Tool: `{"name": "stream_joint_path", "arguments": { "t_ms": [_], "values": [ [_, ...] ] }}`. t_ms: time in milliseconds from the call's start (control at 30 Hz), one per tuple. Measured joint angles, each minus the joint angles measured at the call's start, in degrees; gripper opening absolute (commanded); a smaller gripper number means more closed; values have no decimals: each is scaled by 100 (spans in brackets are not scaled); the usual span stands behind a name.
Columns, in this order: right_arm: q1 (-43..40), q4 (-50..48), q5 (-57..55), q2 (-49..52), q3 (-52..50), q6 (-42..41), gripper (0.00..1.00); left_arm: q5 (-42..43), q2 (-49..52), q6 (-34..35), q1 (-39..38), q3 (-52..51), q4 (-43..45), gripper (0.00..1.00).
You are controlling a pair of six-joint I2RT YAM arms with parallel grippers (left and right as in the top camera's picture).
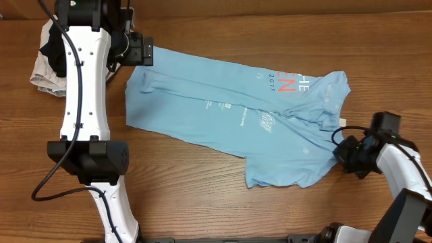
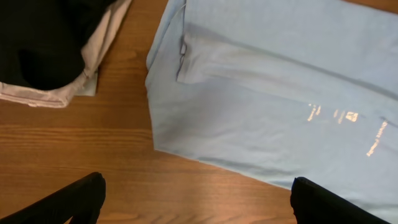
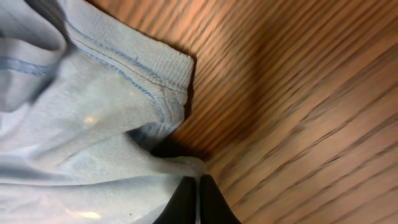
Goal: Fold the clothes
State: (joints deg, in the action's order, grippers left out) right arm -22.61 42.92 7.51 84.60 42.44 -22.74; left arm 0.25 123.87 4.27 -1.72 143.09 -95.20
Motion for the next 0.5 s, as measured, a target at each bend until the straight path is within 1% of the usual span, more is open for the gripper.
{"name": "stream_joint_path", "arguments": {
  "t_ms": [233, 300, 333, 433, 467, 500],
  "values": [
    [-450, 175, 52, 2, 234, 232, 5, 0, 0, 0, 0, -61, -61, 99],
    [-601, 409, 92, 2, 400, 299, 16, 0, 0, 0, 0, -61, -118, 100],
    [-664, 551, 120, 7, 518, 376, 25, 0, 0, 0, 0, -61, -142, 100],
    [-778, 1215, 243, 9, 1056, 557, 59, 20, 0, 0, 0, -61, -146, 100],
    [-780, 1397, 269, 4, 1241, 621, 67, 22, 0, 2, 0, -61, -146, 100],
    [-776, 1659, 297, 0, 1493, 632, 79, 35, -9, 7, 0, -61, -146, 100]
  ]
}}
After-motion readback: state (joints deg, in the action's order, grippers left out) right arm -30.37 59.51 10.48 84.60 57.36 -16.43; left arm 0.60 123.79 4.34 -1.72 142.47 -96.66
